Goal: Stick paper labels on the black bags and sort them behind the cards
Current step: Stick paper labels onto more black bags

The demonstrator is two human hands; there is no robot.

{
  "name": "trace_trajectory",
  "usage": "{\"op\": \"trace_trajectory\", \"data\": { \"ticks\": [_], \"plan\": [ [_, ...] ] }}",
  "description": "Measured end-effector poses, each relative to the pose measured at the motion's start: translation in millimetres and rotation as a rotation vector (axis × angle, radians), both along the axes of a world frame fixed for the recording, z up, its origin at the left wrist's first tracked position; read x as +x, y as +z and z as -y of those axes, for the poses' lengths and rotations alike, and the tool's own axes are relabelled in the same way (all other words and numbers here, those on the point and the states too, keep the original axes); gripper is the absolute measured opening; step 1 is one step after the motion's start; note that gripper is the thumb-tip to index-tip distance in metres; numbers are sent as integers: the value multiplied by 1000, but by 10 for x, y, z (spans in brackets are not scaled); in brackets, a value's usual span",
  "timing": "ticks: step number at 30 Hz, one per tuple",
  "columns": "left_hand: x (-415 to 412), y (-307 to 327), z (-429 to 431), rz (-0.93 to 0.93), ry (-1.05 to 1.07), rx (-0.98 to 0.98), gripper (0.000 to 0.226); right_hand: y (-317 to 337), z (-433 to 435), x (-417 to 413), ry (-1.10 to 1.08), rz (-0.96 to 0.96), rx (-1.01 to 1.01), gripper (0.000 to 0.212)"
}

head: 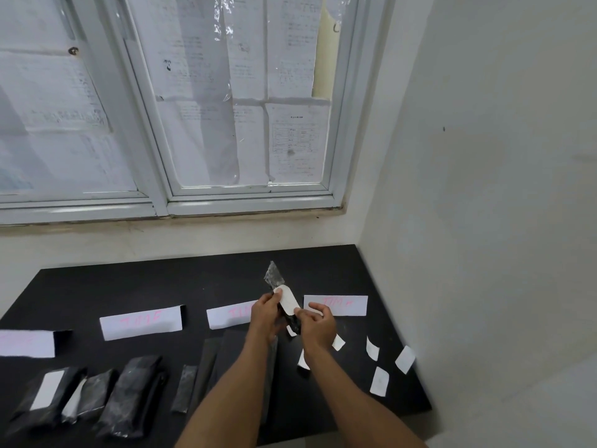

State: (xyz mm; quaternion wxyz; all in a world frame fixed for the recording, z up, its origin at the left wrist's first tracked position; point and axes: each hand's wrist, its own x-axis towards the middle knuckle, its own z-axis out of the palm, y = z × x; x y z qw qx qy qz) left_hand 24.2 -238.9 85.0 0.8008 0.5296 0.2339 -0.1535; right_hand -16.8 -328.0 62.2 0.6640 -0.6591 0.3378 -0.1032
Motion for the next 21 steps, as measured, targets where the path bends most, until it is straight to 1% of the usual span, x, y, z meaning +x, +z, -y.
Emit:
{"op": "trace_trajectory", "data": {
  "ticks": [7, 11, 14, 16, 19, 21],
  "plan": [
    [-49, -25, 11, 30, -26, 50, 25, 94, -52, -61, 77, 14, -295, 32],
    [-20, -36, 29, 56, -67, 168, 30, 87, -159, -78, 94, 61, -417, 35],
    [-12, 4, 9, 54, -84, 156, 29, 75, -180, -57, 40, 37, -436, 32],
    [-10, 18, -31, 43, -69, 102, 29, 54, -151, -42, 28, 42, -436, 31],
    [5, -15, -88, 31, -39, 81, 31, 22, -96, -19, 148, 111, -313, 29],
    [22, -42, -118, 23, -3, 83, 28, 5, -74, -8, 226, 119, -271, 34]
  ]
}}
